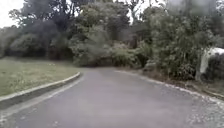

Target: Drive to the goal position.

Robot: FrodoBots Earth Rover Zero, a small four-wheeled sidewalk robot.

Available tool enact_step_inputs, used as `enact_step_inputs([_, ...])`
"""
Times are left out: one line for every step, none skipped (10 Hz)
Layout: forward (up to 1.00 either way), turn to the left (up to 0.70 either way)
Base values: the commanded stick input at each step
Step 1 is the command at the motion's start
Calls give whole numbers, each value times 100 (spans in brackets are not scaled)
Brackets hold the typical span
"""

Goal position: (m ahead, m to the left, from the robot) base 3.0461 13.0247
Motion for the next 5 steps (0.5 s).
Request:
enact_step_inputs([70, 0])
enact_step_inputs([70, 0])
enact_step_inputs([70, 0])
enact_step_inputs([70, 0])
enact_step_inputs([70, 0])
